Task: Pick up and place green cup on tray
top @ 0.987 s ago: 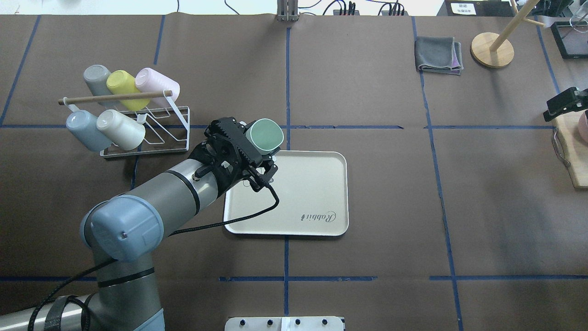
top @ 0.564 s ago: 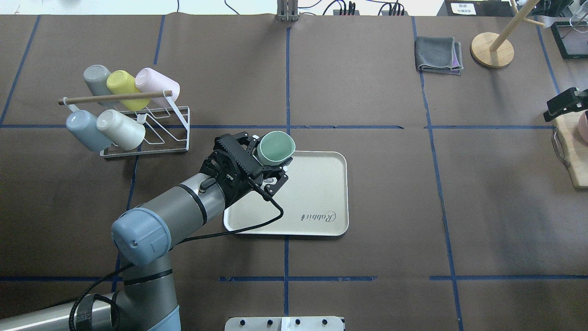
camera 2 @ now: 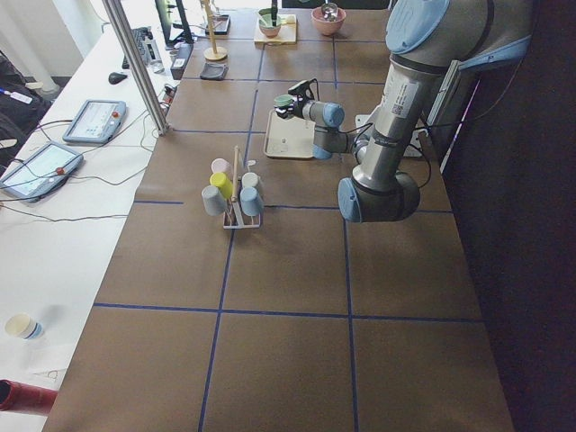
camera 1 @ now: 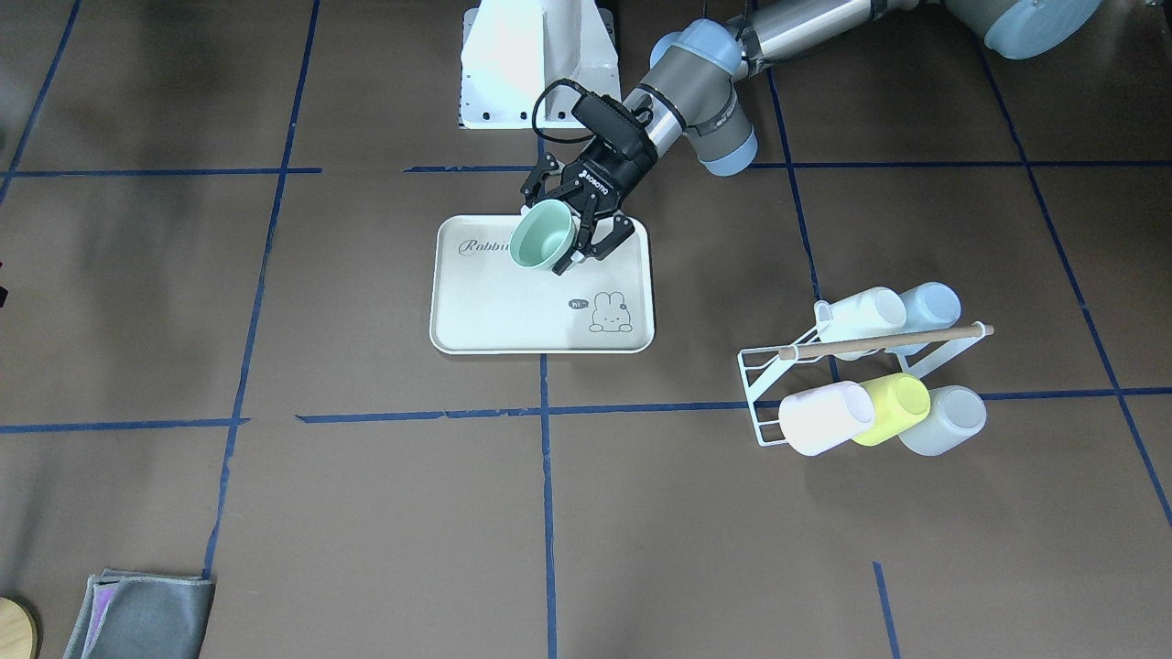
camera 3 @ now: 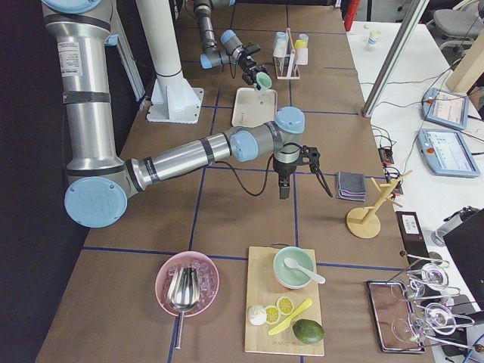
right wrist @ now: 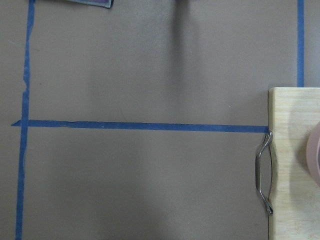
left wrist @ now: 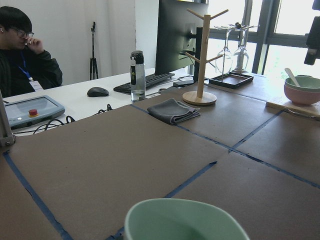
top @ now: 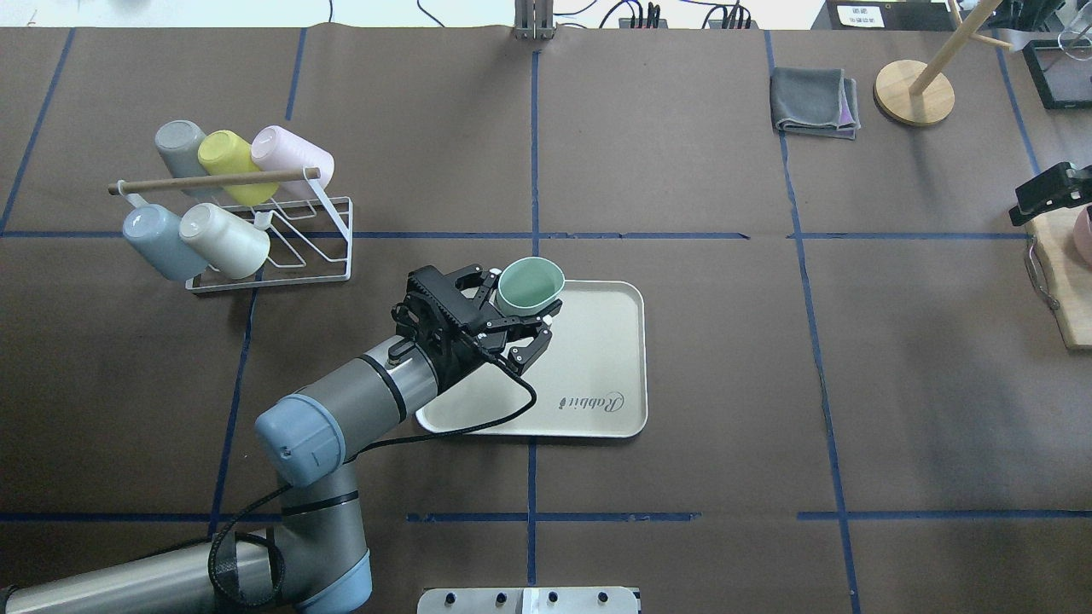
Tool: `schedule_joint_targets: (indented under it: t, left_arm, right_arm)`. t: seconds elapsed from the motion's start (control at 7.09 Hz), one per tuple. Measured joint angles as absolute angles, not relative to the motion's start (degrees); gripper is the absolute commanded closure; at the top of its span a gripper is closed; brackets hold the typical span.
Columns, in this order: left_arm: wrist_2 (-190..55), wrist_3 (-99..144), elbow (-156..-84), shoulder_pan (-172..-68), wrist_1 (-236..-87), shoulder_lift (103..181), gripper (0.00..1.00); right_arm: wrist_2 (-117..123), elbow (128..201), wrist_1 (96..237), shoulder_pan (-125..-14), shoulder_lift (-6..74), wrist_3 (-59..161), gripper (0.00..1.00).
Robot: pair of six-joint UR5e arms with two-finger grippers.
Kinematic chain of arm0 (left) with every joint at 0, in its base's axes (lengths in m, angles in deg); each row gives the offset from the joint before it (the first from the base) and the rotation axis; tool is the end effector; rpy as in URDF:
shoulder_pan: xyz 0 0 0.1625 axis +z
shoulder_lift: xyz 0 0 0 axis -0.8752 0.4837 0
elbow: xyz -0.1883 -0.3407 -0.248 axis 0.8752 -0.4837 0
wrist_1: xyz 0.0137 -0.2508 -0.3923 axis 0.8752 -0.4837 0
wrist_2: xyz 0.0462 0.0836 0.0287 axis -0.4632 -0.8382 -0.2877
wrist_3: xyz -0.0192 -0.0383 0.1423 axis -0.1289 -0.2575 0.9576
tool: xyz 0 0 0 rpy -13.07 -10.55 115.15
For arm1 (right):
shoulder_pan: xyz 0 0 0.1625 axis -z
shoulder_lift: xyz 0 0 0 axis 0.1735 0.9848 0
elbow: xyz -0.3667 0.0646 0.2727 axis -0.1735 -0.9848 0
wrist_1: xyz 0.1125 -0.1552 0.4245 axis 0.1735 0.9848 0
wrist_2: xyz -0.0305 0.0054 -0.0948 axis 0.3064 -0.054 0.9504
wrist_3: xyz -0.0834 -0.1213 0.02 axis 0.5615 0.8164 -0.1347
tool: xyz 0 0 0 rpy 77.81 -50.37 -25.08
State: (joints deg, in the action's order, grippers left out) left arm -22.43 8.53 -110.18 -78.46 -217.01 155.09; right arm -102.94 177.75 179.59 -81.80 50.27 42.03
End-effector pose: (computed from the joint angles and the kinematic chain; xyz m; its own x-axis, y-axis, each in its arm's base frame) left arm 0.6700 -0.4106 0.2389 0.4346 0.7093 -0.5550 0.5298 0.2970 0.7944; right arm -0.1431 -0.5656 0.5497 0.7373 -0.0176 0.6753 -0.0250 0.9983 0.0533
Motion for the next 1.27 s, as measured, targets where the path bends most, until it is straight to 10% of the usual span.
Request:
schedule_joint_targets:
  t: [0.85,1.27]
  left_arm:
    - [-22.6,4.1,-102.7,-77.2,-221.6,156.9,0.65]
    - [-22.9,4.1,-101.0,-77.1,-221.6,158.4,0.43]
  right_arm:
    - [-102.8,177.3,179.6,-81.8,50.3,42.0,0.00]
    - [-102.8,177.2,179.6,-81.8,50.3,42.0,0.00]
